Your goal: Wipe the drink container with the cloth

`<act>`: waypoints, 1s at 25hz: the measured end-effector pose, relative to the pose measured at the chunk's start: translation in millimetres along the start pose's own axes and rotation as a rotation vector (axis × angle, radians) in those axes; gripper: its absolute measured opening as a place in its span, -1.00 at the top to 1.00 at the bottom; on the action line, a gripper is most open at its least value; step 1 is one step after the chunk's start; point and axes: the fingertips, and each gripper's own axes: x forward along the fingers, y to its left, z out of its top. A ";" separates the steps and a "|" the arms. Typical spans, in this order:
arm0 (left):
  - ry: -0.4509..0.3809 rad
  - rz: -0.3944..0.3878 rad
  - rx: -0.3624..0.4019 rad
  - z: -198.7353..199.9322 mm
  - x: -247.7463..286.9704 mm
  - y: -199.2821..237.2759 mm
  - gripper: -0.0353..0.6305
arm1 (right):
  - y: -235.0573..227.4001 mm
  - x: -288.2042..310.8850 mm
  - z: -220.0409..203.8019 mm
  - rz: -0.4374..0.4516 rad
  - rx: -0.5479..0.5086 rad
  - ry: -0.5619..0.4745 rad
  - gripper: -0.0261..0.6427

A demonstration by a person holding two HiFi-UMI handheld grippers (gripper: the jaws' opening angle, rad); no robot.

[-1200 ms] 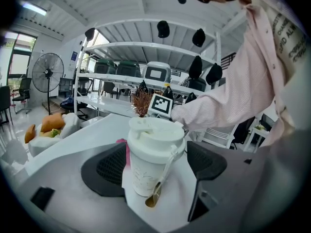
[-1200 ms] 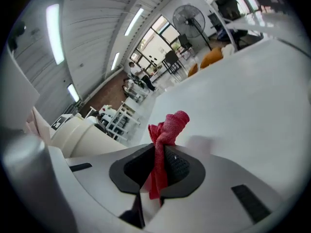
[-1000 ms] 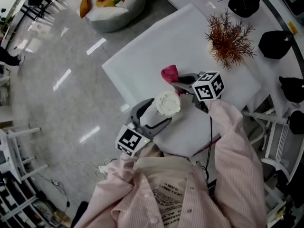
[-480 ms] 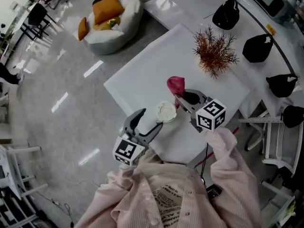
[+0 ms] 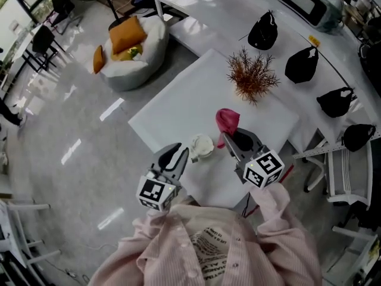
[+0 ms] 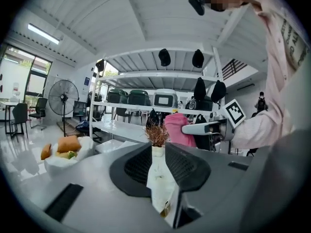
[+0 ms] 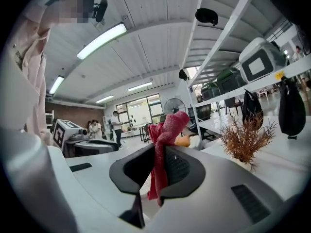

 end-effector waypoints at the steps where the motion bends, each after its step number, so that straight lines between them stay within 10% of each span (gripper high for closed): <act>1: -0.011 0.012 -0.001 5.2 -0.9 2.1 0.70 | 2.0 -4.8 4.6 -0.010 -0.009 -0.014 0.80; 25: -0.104 0.091 0.108 53.5 -27.4 17.5 0.89 | -2.8 -79.0 51.9 -0.190 -0.002 -0.243 0.80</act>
